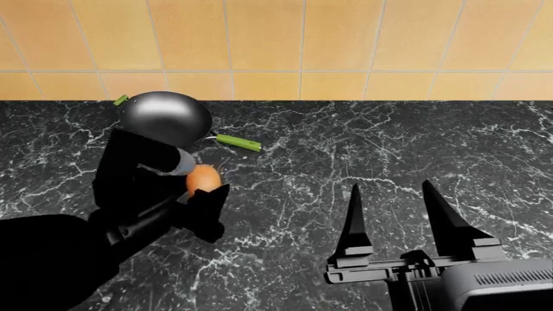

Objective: Pick the egg from the counter and place it in the cabinet.

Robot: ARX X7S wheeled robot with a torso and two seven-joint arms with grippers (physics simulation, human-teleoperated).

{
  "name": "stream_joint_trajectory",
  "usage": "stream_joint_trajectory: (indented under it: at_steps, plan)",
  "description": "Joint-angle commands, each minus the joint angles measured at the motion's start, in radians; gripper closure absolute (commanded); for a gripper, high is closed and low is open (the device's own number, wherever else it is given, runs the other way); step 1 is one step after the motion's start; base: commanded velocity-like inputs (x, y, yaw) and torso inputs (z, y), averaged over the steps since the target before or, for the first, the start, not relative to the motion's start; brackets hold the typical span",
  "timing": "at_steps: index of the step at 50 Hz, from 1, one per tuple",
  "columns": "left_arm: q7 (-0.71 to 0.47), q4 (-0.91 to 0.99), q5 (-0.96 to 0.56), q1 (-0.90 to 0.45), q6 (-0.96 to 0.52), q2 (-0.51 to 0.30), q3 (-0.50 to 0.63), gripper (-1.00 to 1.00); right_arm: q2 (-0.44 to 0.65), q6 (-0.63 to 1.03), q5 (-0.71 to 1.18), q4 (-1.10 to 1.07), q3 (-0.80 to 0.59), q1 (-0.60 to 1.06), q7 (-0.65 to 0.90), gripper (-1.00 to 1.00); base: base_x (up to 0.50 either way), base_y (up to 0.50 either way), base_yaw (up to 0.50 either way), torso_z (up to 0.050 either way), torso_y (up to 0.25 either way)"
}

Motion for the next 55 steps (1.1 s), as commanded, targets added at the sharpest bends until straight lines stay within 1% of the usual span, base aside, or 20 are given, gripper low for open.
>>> stream_joint_trajectory:
  at_steps: [1,8,17,22,27,31,41,48,55]
  plan:
    - [-0.041,0.152,-0.191,0.075,0.048,-0.123,-0.127,1.0,0.004,0.012,0.007,0.002,-0.001,0.015,0.006,-1.0,0.0,0.0,0.0,0.0,0.0]
    - [-0.044,0.241,-0.291,0.152,0.108,-0.195,-0.225,1.0,0.003,0.021,0.005,0.005,-0.007,0.026,0.012,-1.0,0.0,0.0,0.0,0.0,0.0]
    - [-0.031,0.291,-0.368,0.222,0.183,-0.253,-0.365,1.0,0.006,0.025,0.002,0.003,-0.012,0.029,0.018,-1.0,0.0,0.0,0.0,0.0,0.0]
    - [-0.039,0.31,-0.419,0.217,0.219,-0.279,-0.42,1.0,0.008,0.024,0.001,0.002,-0.016,0.027,0.021,-1.0,0.0,0.0,0.0,0.0,0.0]
    - [-0.056,0.324,-0.487,0.175,0.253,-0.31,-0.454,1.0,0.012,0.025,0.001,-0.003,-0.018,0.024,0.023,-1.0,0.0,0.0,0.0,0.0,0.0]
    - [-0.07,0.311,-0.544,0.095,0.273,-0.332,-0.429,1.0,0.015,0.025,0.002,-0.004,-0.02,0.023,0.023,-1.0,0.0,0.0,0.0,0.0,0.0]
    - [-0.108,0.234,-0.647,-0.182,0.281,-0.335,-0.287,1.0,0.016,0.046,0.002,-0.014,-0.032,0.04,0.029,-1.0,0.0,0.0,0.0,0.0,0.0]
    - [-0.164,0.168,-0.706,-0.4,0.26,-0.303,-0.171,1.0,0.013,0.068,0.004,-0.018,-0.045,0.059,0.033,-1.0,0.0,0.0,0.0,0.0,0.0]
    - [-0.199,0.123,-0.758,-0.532,0.246,-0.266,-0.101,1.0,0.016,0.084,0.007,-0.03,-0.051,0.066,0.038,-1.0,0.0,0.0,0.0,0.0,0.0]
